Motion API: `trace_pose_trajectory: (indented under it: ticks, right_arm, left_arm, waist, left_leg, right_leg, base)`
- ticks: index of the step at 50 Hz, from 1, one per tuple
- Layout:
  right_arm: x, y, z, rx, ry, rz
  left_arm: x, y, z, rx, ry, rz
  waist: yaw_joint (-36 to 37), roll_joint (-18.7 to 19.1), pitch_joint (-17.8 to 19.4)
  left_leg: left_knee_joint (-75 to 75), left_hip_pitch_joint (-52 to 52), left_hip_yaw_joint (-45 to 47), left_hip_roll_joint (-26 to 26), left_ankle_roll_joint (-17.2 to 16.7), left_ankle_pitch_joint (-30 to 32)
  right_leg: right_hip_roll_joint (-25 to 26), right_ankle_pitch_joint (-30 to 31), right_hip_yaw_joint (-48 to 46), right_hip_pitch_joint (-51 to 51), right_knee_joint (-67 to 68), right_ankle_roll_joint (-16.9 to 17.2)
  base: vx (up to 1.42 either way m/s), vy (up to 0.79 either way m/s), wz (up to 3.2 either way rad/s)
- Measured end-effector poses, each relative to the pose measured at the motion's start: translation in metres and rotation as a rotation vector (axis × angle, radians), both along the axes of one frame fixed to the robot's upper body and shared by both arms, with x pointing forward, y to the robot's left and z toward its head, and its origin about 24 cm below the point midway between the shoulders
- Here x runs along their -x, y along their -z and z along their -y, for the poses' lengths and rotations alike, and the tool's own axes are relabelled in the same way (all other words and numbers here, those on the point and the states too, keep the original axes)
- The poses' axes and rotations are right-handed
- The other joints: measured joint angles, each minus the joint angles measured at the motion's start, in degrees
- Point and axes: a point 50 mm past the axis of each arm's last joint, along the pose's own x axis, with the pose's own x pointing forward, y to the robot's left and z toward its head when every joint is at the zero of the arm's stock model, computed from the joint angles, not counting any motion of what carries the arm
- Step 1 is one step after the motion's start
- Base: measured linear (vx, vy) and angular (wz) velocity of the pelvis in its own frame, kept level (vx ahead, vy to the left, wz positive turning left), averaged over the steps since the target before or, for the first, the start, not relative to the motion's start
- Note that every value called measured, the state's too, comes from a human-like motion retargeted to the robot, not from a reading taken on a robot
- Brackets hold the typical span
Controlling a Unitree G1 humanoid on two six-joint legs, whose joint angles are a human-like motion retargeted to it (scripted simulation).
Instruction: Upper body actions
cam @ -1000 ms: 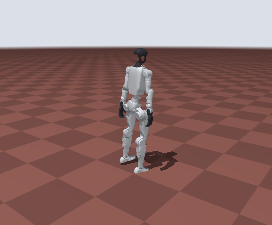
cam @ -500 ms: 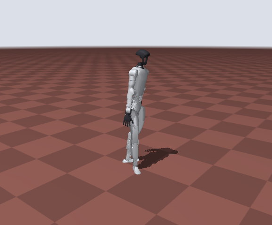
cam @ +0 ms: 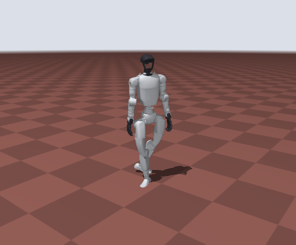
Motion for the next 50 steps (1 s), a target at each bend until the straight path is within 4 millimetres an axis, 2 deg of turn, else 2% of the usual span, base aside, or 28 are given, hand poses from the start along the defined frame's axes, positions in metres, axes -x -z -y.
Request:
trace_pose_trajectory:
  ticks: [3, 4, 5, 7, 8, 10, 12, 15, 17, 19, 22, 24, 25, 27, 30, 32, 35, 39, 45, 50]
  right_arm:
    - [-0.017, 0.002, -0.005, -0.029, -0.057, 0.044]
    - [-0.024, 0.002, -0.007, -0.038, -0.080, 0.063]
    - [-0.031, 0.003, -0.008, -0.044, -0.101, 0.082]
    - [-0.053, 0.003, -0.011, -0.064, -0.177, 0.149]
    - [-0.062, 0.003, -0.013, -0.070, -0.210, 0.178]
    - [-0.078, 0.003, -0.015, -0.078, -0.265, 0.228]
    - [-0.099, 0.001, -0.018, -0.086, -0.335, 0.298]
    - [-0.117, -0.002, -0.022, -0.094, -0.406, 0.360]
    - [-0.123, -0.003, -0.023, -0.099, -0.431, 0.376]
    - [-0.125, -0.004, -0.023, -0.104, -0.451, 0.380]
    - [-0.117, -0.002, -0.021, -0.094, -0.434, 0.355]
    - [-0.105, -0.001, -0.017, -0.083, -0.398, 0.317]
    - [-0.097, 0.000, -0.015, -0.080, -0.380, 0.290]
    - [-0.079, 0.001, -0.008, -0.074, -0.351, 0.221]
    - [-0.055, 0.000, 0.004, -0.042, -0.348, 0.113]
    - [-0.046, 0.000, 0.005, 0.002, -0.330, 0.087]
    - [-0.032, 0.000, 0.011, 0.041, -0.242, 0.077]
    - [-0.010, 0.000, 0.007, 0.016, -0.141, 0.027]
    - [-0.001, 0.001, -0.006, -0.002, -0.027, 0.016]
    - [-0.005, 0.002, -0.017, -0.052, -0.057, 0.018]
  left_arm:
    - [0.004, 0.000, -0.001, -0.004, -0.004, -0.021]
    - [0.005, 0.000, -0.001, -0.004, -0.007, -0.027]
    - [0.006, 0.000, -0.002, -0.004, -0.011, -0.033]
    - [0.010, 0.000, -0.002, -0.001, -0.026, -0.050]
    - [0.012, 0.000, -0.001, 0.001, -0.035, -0.059]
    - [0.015, 0.001, 0.002, 0.005, -0.050, -0.068]
    - [0.016, 0.001, 0.004, 0.013, -0.057, -0.071]
    - [0.018, 0.001, 0.006, 0.019, -0.051, -0.073]
    - [0.019, 0.001, 0.008, 0.023, -0.050, -0.074]
    - [0.020, 0.002, 0.010, 0.031, -0.049, -0.077]
    - [0.020, 0.002, 0.011, 0.037, -0.039, -0.079]
    - [0.020, 0.002, 0.010, 0.032, -0.030, -0.080]
    - [0.021, 0.002, 0.010, 0.029, -0.027, -0.081]
    - [0.024, 0.002, 0.010, 0.031, -0.034, -0.087]
    - [0.031, 0.002, 0.015, 0.059, -0.070, -0.108]
    - [0.031, 0.002, 0.017, 0.066, -0.090, -0.113]
    - [0.027, 0.002, 0.012, 0.055, -0.071, -0.103]
    - [0.027, 0.001, 0.003, 0.027, -0.019, -0.110]
    - [0.016, 0.000, -0.001, 0.031, -0.034, -0.085]
    - [0.017, 0.000, 0.003, 0.074, -0.036, -0.089]
  waist:
    - [0.87, -3.93, 0.43]
    - [1.05, -4.84, 0.59]
    - [1.19, -5.43, 0.74]
    - [1.22, -5.86, 1.40]
    - [1.52, -5.78, 1.97]
    - [2.22, -5.93, 3.17]
    - [3.20, -6.30, 4.93]
    - [4.16, -6.37, 6.59]
    - [4.79, -5.81, 7.48]
    - [5.22, -4.59, 8.47]
    - [5.84, -3.57, 9.85]
    - [6.50, -3.35, 10.17]
    - [6.53, -3.22, 10.09]
    - [5.87, -3.79, 9.22]
    - [3.72, -3.21, 7.05]
    - [4.14, -2.97, 7.13]
    - [5.28, -2.51, 7.99]
    - [3.55, -2.18, 5.75]
    - [3.03, -2.49, 7.34]
    - [3.14, -2.32, 5.84]
  left_leg:
    - [11.56, -2.38, -2.97, 1.00, 6.54, 6.29]
    - [15.82, -3.88, -4.57, 1.72, 7.23, 7.29]
    - [19.66, -5.42, -6.05, 2.52, 6.95, 7.81]
    - [26.62, -10.51, -12.94, 3.24, 3.42, 9.60]
    - [28.07, -13.85, -19.12, 1.16, 1.05, 10.26]
    - [29.42, -17.78, -25.22, -1.29, -0.21, 10.38]
    - [27.30, -19.48, -25.04, -0.59, 2.77, 9.44]
    - [20.44, -21.63, -26.51, -1.12, 7.54, 7.85]
    - [16.05, -23.33, -31.64, -2.78, 7.96, 8.34]
    - [10.95, -25.39, -40.41, -4.58, 6.23, 10.30]
    - [4.58, -26.30, -52.57, -7.08, 3.42, 12.37]
    - [0.41, -25.26, -54.65, -7.58, 2.14, 14.47]
    - [-1.62, -24.46, -54.02, -7.35, 1.68, 16.52]
    - [-4.36, -22.01, -49.32, -7.13, 3.74, 14.72]
    - [-4.39, -19.79, -39.93, -4.40, 2.13, 11.90]
    - [-5.63, -18.54, -42.32, -5.50, 3.14, 11.08]
    - [-8.14, -14.56, -38.48, -6.01, 4.29, 9.50]
    - [-8.39, -13.85, -37.66, -6.12, 4.40, 7.16]
    - [-8.19, -10.64, -36.21, -6.44, 4.44, 4.37]
    - [-8.37, -10.37, -34.34, -6.60, 4.38, 2.54]
  right_leg:
    - [-3.82, 0.06, 5.08, 0.48, 0.07, 0.12]
    - [-4.60, 0.14, 6.46, 0.46, 0.06, 0.07]
    - [-5.05, 0.21, 7.62, 0.35, 0.06, -0.02]
    - [-5.10, 0.66, 10.19, 0.10, -0.17, -0.48]
    - [-4.72, 1.00, 11.32, 0.27, -0.42, -0.73]
    - [-4.45, 1.62, 13.45, 0.60, -0.73, -1.10]
    - [-4.36, 2.29, 16.34, 0.98, -0.73, -1.47]
    - [-4.05, 3.21, 19.80, 1.36, -0.67, -1.64]
    - [-3.10, 3.71, 21.77, 1.80, -0.81, -1.65]
    - [-1.40, 4.33, 24.43, 2.41, -1.04, -1.59]
    - [0.24, 5.20, 27.42, 3.76, -1.39, -1.26]
    - [0.97, 5.61, 29.05, 4.67, -1.55, -1.02]
    - [1.35, 5.73, 29.63, 5.11, -1.59, -0.89]
    - [0.58, 5.83, 30.46, 5.61, -1.20, -0.10]
    - [0.38, 5.75, 32.47, 5.17, -0.01, 0.98]
    - [0.45, 5.52, 34.77, 5.03, 1.23, 1.35]
    - [1.14, 5.09, 38.85, 5.34, 3.21, 1.64]
    - [1.18, 4.42, 40.09, 4.55, 4.78, 2.51]
    - [1.28, 4.61, 41.97, 5.90, 5.95, 2.97]
    - [1.46, 5.06, 44.11, 4.92, 6.39, 3.37]
  base:
    - [0.08, -0.20, -1.31]
    - [0.09, -0.25, -1.24]
    - [0.07, -0.21, -1.25]
    - [0.06, -0.15, -1.50]
    - [0.08, -0.15, -1.61]
    - [0.08, -0.11, -1.68]
    - [0.09, -0.09, -1.88]
    - [0.11, -0.04, -1.72]
    - [0.12, -0.01, -1.67]
    - [0.16, 0.02, -1.57]
    - [0.19, 0.05, -1.50]
    - [0.27, 0.09, -1.30]
    - [0.32, 0.13, -1.01]
    - [0.34, 0.17, -0.76]
    - [0.33, 0.20, -0.89]
    - [0.22, 0.19, -1.34]
    - [0.22, 0.18, -1.24]
    - [0.20, 0.11, -0.44]
    - [0.10, 0.07, -0.41]
    - [0.07, 0.05, -0.43]
